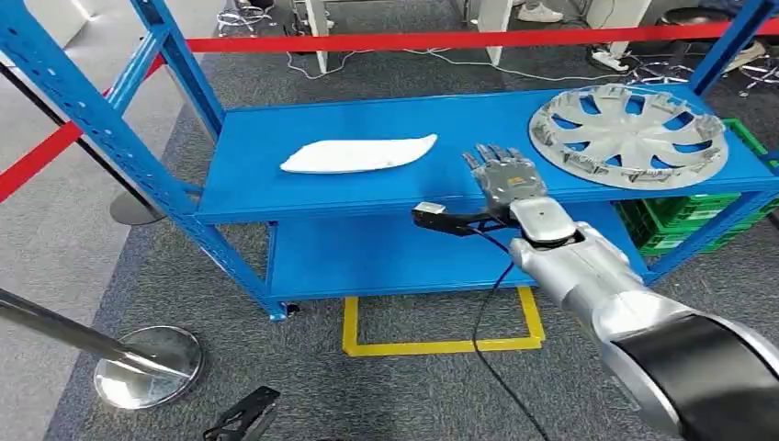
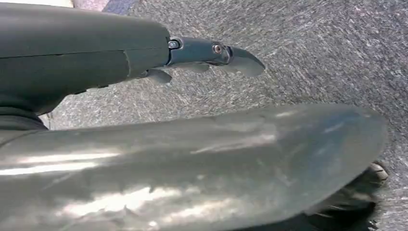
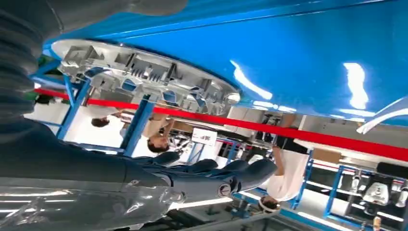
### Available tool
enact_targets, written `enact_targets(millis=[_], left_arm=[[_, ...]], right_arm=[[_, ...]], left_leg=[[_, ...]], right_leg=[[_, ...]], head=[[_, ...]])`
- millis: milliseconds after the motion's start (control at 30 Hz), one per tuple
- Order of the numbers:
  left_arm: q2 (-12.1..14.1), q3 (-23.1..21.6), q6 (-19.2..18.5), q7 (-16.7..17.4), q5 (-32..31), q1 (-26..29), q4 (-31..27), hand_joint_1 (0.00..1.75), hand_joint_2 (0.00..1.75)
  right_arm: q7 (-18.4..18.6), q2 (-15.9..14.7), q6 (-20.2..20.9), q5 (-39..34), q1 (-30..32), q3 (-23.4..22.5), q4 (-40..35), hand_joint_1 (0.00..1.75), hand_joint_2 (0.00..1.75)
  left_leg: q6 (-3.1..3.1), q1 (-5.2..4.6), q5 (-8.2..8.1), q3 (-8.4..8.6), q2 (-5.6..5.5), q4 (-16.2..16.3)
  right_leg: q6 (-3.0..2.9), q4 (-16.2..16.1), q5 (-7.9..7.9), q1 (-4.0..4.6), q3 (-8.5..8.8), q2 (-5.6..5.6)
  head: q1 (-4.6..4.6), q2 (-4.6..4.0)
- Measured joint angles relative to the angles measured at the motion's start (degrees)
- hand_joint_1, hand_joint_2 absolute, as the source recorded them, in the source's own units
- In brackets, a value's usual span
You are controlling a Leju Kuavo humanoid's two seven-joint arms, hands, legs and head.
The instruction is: Take the parts from the cabinet and place them on the table.
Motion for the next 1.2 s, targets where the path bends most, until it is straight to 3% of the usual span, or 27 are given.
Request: enact_targets(millis=[200,233,267,333,400,433,467,500,533,567,600,633,700,733,767,800,900,933,1000,1067,1100,1133,1200], left_arm=[[0.00,0.00,0.00,0.00,0.00,0.01,0.00,0.00,0.00],[0.00,0.00,0.00,0.00,-0.02,0.02,0.00,0.00,0.00],[0.00,0.00,0.00,0.00,-0.02,0.04,0.00,0.00,0.00],[0.07,0.00,0.00,0.00,-0.02,-0.02,0.00,0.00,0.00],[0.09,0.00,0.00,0.00,-0.02,-0.07,0.00,0.00,0.00],[0.22,0.00,0.00,0.00,-0.02,-0.03,0.00,0.00,0.00],[0.20,0.00,0.00,0.00,-0.02,-0.26,0.00,0.00,0.00],[0.17,0.00,0.00,0.00,-0.02,-0.25,0.00,0.00,0.00],[0.17,0.00,0.00,0.00,-0.02,-0.17,0.00,0.00,0.00],[0.15,0.00,0.00,0.00,-0.02,-0.10,0.00,0.00,0.00],[0.13,0.00,0.00,0.00,-0.02,-0.05,0.00,0.00,0.00],[0.09,0.00,-0.02,0.00,-0.02,-0.02,0.00,0.00,0.00],[0.04,0.00,-0.13,0.00,-0.02,-0.02,0.00,0.00,0.00],[0.11,0.00,-0.13,0.00,-0.02,-0.06,0.00,0.00,0.00],[0.13,0.00,-0.11,0.00,-0.04,-0.23,0.00,0.00,0.00],[0.15,0.00,-0.11,0.00,-0.04,-0.29,0.00,0.00,0.00],[0.15,0.00,-0.11,0.00,-0.11,-0.11,0.00,0.00,0.00],[0.11,0.00,-0.11,0.00,-0.11,-0.20,0.00,0.00,0.00],[0.02,0.00,-0.11,0.00,-0.11,-0.45,0.00,0.00,0.00],[-0.02,0.00,-0.13,0.00,-0.11,-0.20,0.00,0.00,0.00],[-0.02,0.00,-0.13,0.00,-0.11,-0.01,0.00,0.00,0.00],[-0.02,0.00,-0.13,0.00,-0.11,0.08,0.00,0.00,0.00],[0.00,0.00,-0.11,0.00,-0.11,0.07,0.00,0.00,0.00]], right_arm=[[0.00,0.00,0.00,0.00,0.00,0.00,0.00,0.00,1.75],[0.02,0.00,0.00,0.00,0.01,0.00,0.00,0.00,1.75],[0.02,0.00,0.00,0.00,0.01,0.00,0.00,0.00,1.75],[0.02,0.00,0.00,0.00,-0.14,0.00,0.00,0.00,1.75],[0.02,0.02,0.00,0.00,-0.24,0.00,0.00,0.00,1.75],[-0.07,0.04,0.02,0.02,-0.07,0.02,0.00,0.00,1.75],[-0.07,0.04,0.00,0.00,-0.89,0.00,-0.02,0.00,1.75],[-0.07,0.04,0.00,0.00,-0.76,0.02,0.00,0.00,1.75],[-0.07,0.04,0.00,0.02,-0.39,0.02,0.00,0.00,1.75],[-0.07,0.04,0.00,0.02,0.03,0.02,0.02,0.00,1.75],[-0.07,0.04,0.00,0.02,0.29,0.02,0.02,0.00,1.75],[-0.07,0.04,0.00,0.02,0.34,0.02,0.02,0.00,1.75],[-0.07,0.04,0.00,0.02,0.21,0.02,0.02,0.00,1.75],[-0.07,0.04,0.02,0.02,0.27,0.02,0.09,0.00,1.75],[-0.09,0.04,0.02,0.02,0.14,0.02,0.09,0.00,1.75],[-0.20,0.07,0.02,0.07,0.31,0.04,0.09,0.00,1.75],[-0.06,-0.04,-0.02,0.04,0.39,0.02,-0.02,0.00,1.75],[-0.07,-0.04,-0.04,0.04,0.21,0.02,-0.04,0.00,1.75],[-0.09,-0.04,-0.02,0.07,0.05,0.02,-0.02,0.00,1.75],[-0.15,-0.02,-0.02,0.13,0.34,0.02,-0.02,0.00,1.75],[-0.17,-0.02,-0.02,0.15,0.47,0.04,-0.02,0.00,1.75],[-0.17,-0.02,-0.02,0.13,0.52,0.04,-0.02,0.00,1.75],[-0.17,-0.02,-0.02,0.13,0.48,0.04,-0.02,0.00,1.75]], left_leg=[[0.02,-0.01,0.12,-0.01,0.00,-0.11],[0.05,-0.02,0.37,-0.02,0.00,-0.35],[0.25,-0.10,1.70,0.26,-0.01,-1.63],[1.09,-0.50,6.87,2.77,0.00,-8.70],[2.11,-1.18,10.62,5.36,0.06,-14.97],[2.87,-1.36,9.44,6.67,-0.26,-17.95],[3.59,-1.04,9.02,8.12,-0.20,-18.07],[3.63,-1.03,8.67,8.37,-0.19,-18.06],[3.64,-0.97,8.31,8.64,-0.19,-18.01],[3.55,-0.86,7.97,8.98,-0.20,-17.98],[3.43,-0.73,7.62,9.36,-0.27,-17.91],[3.19,-0.55,7.20,9.79,-0.38,-17.80],[2.49,-0.11,6.10,10.97,-0.42,-17.46],[1.95,-0.34,5.57,11.21,-0.41,-17.43],[1.69,-0.26,5.49,11.09,-0.38,-17.06],[1.50,-0.36,5.44,10.93,-0.36,-17.26],[0.62,-0.21,4.67,11.16,-0.24,-16.83],[0.29,-0.25,4.42,10.40,-0.01,-15.00],[-0.20,-0.10,1.99,5.78,0.04,-7.16],[-0.21,-0.11,-0.28,0.15,0.04,0.29],[-0.02,-0.13,0.40,-0.81,0.04,0.26],[0.21,-0.17,2.36,-0.57,0.04,-1.80],[0.85,-0.38,8.92,2.57,0.05,-10.59]], right_leg=[[0.00,0.00,-0.02,0.01,0.03,0.00],[0.00,0.01,-0.07,0.02,0.09,0.01],[0.02,0.01,-0.29,0.06,0.36,0.02],[0.06,-0.04,-0.89,0.14,1.22,0.02],[0.17,-0.10,-1.39,0.10,1.82,-0.02],[1.20,0.29,-1.84,0.61,2.51,0.15],[2.19,6.24,-5.98,0.45,-0.18,-0.15],[2.42,11.26,-7.79,0.35,-2.97,-0.16],[2.68,15.25,-9.00,0.23,-5.54,-0.18],[2.93,17.14,-8.93,0.07,-7.27,-0.18],[3.23,16.41,-7.54,-0.12,-7.68,-0.20],[3.48,13.57,-5.11,-0.32,-7.05,-0.21],[4.15,3.62,1.78,-0.91,-3.56,-0.28],[4.64,1.07,2.82,-1.03,-2.59,-0.15],[3.31,-0.62,0.26,-0.70,-2.30,-0.16],[2.40,0.00,1.55,-0.67,-1.95,-0.14],[1.43,0.06,1.19,-0.92,-1.38,0.01],[1.12,0.01,0.97,-0.89,-0.96,0.13],[0.77,0.01,0.30,-0.81,-0.17,0.15],[0.52,0.01,-0.58,-0.66,0.72,0.13],[0.47,0.01,-1.02,-0.61,1.25,0.15],[0.46,0.01,-1.45,-0.57,1.84,0.16],[0.62,-0.05,-2.40,-0.58,3.18,0.16]], head=[[0.00,0.00],[-0.02,0.00],[-0.04,0.00],[0.00,0.00],[-0.02,0.00],[-0.02,0.00],[0.35,0.00],[0.24,0.00],[0.37,0.00],[0.24,0.00],[0.35,0.00],[0.31,0.00],[0.35,0.00],[0.39,0.00],[0.53,0.00],[0.26,0.00],[0.31,0.00],[0.15,0.00],[0.07,0.00],[0.02,0.00],[0.07,0.00],[0.02,0.00],[0.04,0.00]])
